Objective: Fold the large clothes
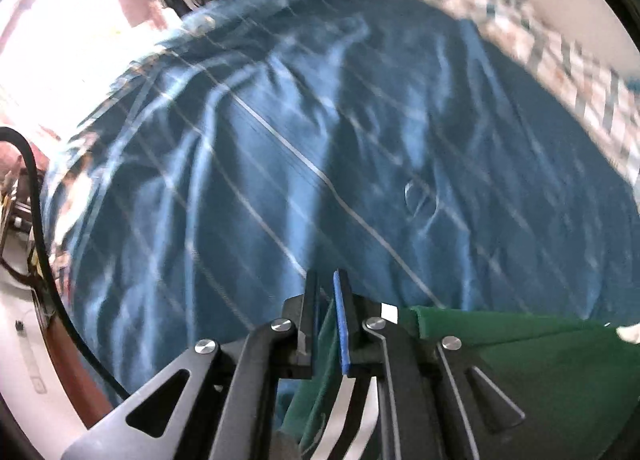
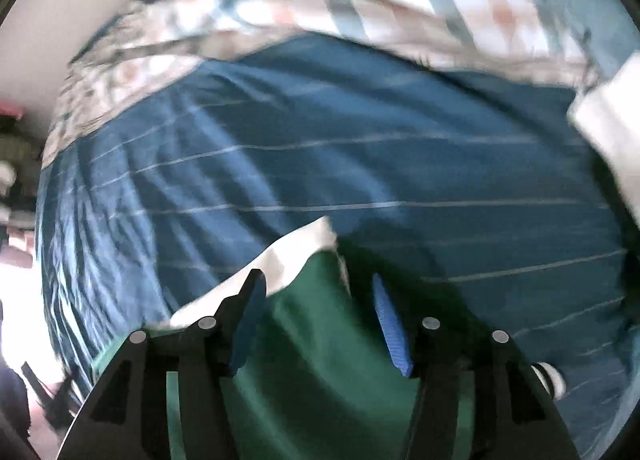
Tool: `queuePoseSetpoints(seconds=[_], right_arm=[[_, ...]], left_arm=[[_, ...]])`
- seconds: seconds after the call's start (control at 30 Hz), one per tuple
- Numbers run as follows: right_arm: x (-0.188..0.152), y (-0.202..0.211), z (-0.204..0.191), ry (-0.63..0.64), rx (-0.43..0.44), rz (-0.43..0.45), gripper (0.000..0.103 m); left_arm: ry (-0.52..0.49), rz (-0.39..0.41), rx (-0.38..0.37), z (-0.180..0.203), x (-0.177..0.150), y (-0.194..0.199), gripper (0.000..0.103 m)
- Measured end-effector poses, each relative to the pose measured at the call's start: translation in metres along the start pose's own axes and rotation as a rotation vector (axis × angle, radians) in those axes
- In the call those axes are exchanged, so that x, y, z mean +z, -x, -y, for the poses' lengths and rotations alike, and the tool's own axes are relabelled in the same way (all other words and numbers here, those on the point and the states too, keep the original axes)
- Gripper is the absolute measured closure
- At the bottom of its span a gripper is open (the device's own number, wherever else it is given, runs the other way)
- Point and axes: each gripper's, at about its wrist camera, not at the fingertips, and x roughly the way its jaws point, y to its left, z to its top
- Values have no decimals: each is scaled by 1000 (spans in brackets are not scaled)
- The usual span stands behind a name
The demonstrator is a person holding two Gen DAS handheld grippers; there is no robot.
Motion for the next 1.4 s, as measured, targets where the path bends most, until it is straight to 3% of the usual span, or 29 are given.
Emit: queuePoseSetpoints(seconds=[0.07, 0.1, 0.13, 0.17, 0.2, 0.23, 0.3, 0.33, 0.37, 0.4, 0.5, 0.57, 0.67, 0.73, 0.83, 0.87, 0.9, 0.97, 1.0, 1.1, 1.13, 1.2, 1.3, 1.4], right_arm=[[-21, 17, -19, 63, 46, 12, 46], [-28, 21, -23, 79, 63, 10, 46], [-36, 20, -33, 105, 75, -5, 47], [-44, 13, -42, 135, 70, -33, 52], [-49, 2, -51, 154, 73, -58, 57], [-51, -14, -59, 164, 76, -88, 69], [-52, -53, -65, 157, 44, -141, 74], [-49, -75, -63, 154, 10, -164, 85], [-46, -100, -58, 144, -13, -192, 88], [-40, -117, -52, 111, 7, -197, 89], [-18, -122, -48, 45, 32, -254, 91], [-7, -101, -41, 9, 49, -278, 90], [-10, -46, -21, 50, -36, -187, 87], [-23, -29, 5, 35, -80, -197, 87], [-49, -53, 64, -70, -113, -325, 89], [-56, -70, 90, -112, -193, -351, 103], [-59, -82, 107, -134, -215, -345, 103], [-60, -95, 134, -289, -134, -331, 103], [-58, -92, 134, -321, -148, -335, 103], [-48, -64, 99, -194, -254, -286, 98], [-48, -55, 91, -174, -248, -265, 98], [-58, -32, 62, -139, -105, -216, 97], [-80, -34, 5, -32, 71, -279, 97], [-103, -60, -50, 102, 109, -354, 97]], left_arm=[[11, 17, -10, 2, -5, 16, 86], [10, 21, -13, 5, -9, 21, 64], [2, 21, -16, 11, -13, 24, 25], [-10, 21, -20, 18, -18, 25, 12], [-24, 31, -23, 26, -24, 25, 9], [-47, 32, -15, 35, -28, 21, 9], [-94, 4, 1, 54, -38, 9, 9], [-104, -3, -6, 61, -43, 4, 9], [-114, -6, -17, 67, -48, 0, 9], [-126, -20, -26, 74, -53, -4, 9], [-142, -27, -53, 87, -61, 2, 9], [-163, -22, -65, 96, -67, 11, 9], [-186, -24, -89, 108, -83, 21, 9], [-214, -59, -77, 116, -96, 13, 9], [-245, -116, -34, 119, -119, -14, 9], [-252, -132, -18, 118, -124, -24, 9], [-253, -146, -31, 115, -129, -34, 9], [-254, -121, -41, 114, -130, -36, 8], [-261, -110, -36, 116, -129, -35, 8], [-264, -108, -45, 118, -126, -40, 5], [-262, -109, -55, 118, -124, -43, 1], [-265, -107, -69, 121, -122, -49, 0], [-258, -106, -74, 121, -119, -55, 0], [-212, -97, -87, 119, -118, -57, 0]])
